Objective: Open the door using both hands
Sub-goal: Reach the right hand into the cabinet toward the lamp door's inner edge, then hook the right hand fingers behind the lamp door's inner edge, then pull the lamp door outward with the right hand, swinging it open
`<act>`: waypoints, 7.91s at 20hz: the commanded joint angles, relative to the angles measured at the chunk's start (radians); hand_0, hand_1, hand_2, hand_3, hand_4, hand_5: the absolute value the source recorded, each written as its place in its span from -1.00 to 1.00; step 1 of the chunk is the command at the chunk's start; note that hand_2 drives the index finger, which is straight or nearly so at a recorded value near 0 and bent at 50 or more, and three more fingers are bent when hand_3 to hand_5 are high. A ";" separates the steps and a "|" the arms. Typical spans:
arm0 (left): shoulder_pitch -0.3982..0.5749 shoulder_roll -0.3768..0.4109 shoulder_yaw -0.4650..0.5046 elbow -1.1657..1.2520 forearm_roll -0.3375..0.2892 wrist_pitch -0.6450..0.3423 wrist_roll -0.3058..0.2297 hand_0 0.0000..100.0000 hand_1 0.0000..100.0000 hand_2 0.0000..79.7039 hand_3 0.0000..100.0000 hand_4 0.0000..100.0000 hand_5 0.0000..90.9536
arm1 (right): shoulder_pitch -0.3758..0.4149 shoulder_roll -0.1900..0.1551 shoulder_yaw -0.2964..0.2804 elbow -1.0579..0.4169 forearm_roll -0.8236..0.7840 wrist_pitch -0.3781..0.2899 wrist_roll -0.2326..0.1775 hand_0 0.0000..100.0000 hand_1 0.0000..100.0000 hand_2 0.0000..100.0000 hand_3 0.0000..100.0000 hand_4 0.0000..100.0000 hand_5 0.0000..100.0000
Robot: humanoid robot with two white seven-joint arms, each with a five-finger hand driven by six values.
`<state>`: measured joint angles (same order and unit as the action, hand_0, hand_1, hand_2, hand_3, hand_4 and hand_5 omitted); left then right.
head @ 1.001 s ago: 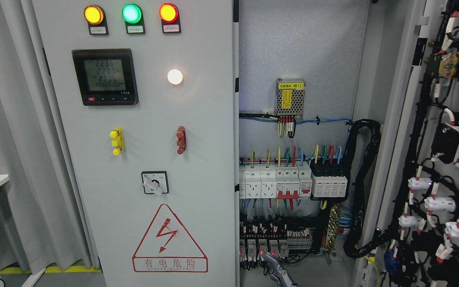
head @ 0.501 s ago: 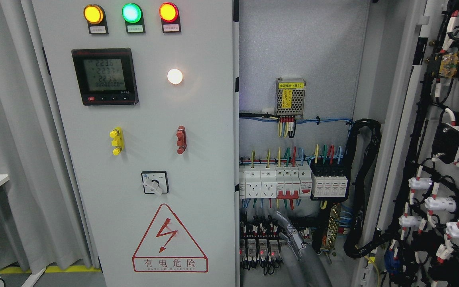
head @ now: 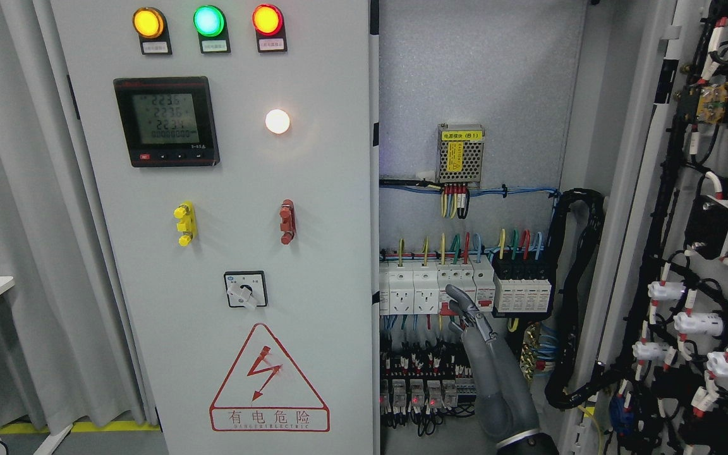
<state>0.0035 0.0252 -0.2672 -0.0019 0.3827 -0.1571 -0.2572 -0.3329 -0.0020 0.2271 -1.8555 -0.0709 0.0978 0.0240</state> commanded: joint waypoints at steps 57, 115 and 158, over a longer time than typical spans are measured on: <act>0.021 0.004 0.000 -0.024 -0.004 0.014 0.039 -0.42 -1.00 -0.93 -0.94 -0.93 -1.00 | -0.479 0.002 0.021 0.492 -0.546 0.074 0.257 -0.56 -1.00 -1.00 -1.00 -1.00 -1.00; 0.018 0.002 0.002 -0.026 -0.001 0.010 0.047 -0.42 -1.00 -0.93 -0.94 -0.93 -1.00 | -0.456 0.002 -0.026 0.431 -0.604 0.091 0.459 -0.56 -1.00 -1.00 -1.00 -1.00 -1.00; -0.004 0.007 0.002 -0.032 0.001 0.008 0.039 -0.42 -1.00 -0.93 -0.94 -0.93 -1.00 | -0.319 0.002 0.547 0.249 -0.603 0.008 0.631 -0.56 -1.00 -1.00 -1.00 -1.00 -1.00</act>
<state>0.0000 0.0001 -0.2654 0.0000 0.3834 -0.1484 -0.2226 -0.6491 -0.0001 0.6443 -1.6016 -0.6729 0.1198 0.6599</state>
